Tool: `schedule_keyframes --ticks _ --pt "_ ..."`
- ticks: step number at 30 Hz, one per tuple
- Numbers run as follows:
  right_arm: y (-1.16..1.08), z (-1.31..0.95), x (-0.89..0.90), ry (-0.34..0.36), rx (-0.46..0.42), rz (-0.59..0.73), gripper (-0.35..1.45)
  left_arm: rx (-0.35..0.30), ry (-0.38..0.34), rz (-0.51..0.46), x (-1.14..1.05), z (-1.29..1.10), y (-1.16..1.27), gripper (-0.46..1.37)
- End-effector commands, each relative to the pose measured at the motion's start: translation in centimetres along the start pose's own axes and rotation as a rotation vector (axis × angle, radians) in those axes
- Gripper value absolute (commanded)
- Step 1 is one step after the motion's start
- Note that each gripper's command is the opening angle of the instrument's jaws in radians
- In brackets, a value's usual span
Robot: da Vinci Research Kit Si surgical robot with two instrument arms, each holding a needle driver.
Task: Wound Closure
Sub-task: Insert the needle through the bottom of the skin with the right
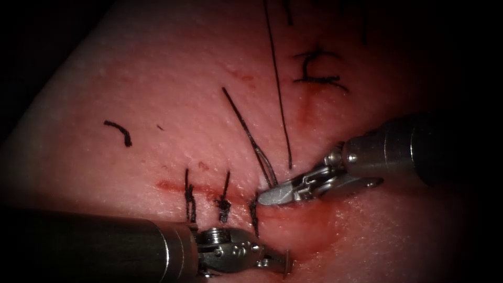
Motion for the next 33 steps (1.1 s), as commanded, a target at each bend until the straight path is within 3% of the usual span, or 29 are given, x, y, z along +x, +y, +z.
schedule_keyframes --ticks 1,5,9,10,11,12,13,15,16,20,23,28,33 --pt "0.0 -0.01 -0.01 0.001 -0.007 -0.01 -0.35 -0.005 0.0 0.0 -0.01 -0.01 0.0 -0.35" --pt "-0.01 -0.04 0.01 0.016 -0.01 -0.021 -0.35 -0.009 0.001 -0.001 0.0 -0.01 -0.01 -0.35" --pt "-0.17 -0.14 0.2 0.073 0.004 -0.142 -0.35 -0.007 0.001 -0.002 0.02 0.0 0.0 -0.35" --pt "-0.25 -0.19 0.33 0.132 0.006 -0.287 -0.35 -0.006 0.001 -0.002 0.02 0.0 0.0 -0.35" --pt "-0.26 -0.2 0.36 0.141 0.004 -0.315 -0.35 -0.007 0.001 -0.002 0.02 0.01 0.0 -0.35" --pt "-0.3 -0.24 0.45 0.175 0.002 -0.427 -0.35 -0.007 0.001 -0.002 0.01 0.0 0.0 -0.35" --pt "-0.33 -0.28 0.54 0.203 -0.01 -0.538 -0.12 -0.007 0.001 -0.002 0.01 0.0 0.0 -0.35" --pt "-0.36 -0.36 0.71 0.241 -0.037 -0.71 0.15 -0.007 0.001 -0.002 0.01 0.0 0.0 -0.35" --pt "-0.37 -0.39 0.76 0.253 -0.044 -0.748 0.2 -0.007 0.001 -0.002 0.01 0.0 0.0 -0.35" --pt "-0.44 -0.65 1.15 0.322 -0.1 -1.003 0.87 -0.007 0.001 -0.002 0.01 0.0 0.0 -0.35" --pt "-0.49 -0.82 1.36 0.342 -0.135 -1.121 1.15 -0.008 0.0 -0.001 0.0 -0.01 0.0 -0.35" --pt "-0.56 -1.04 1.64 0.34 -0.19 -1.351 1.3 -0.01 0.0 0.0 -0.01 -0.03 0.0 -0.35" --pt "-0.61 -1.17 1.8 0.328 -0.198 -1.407 1.34 -0.009 0.0 0.001 -0.03 -0.03 0.0 -0.35"
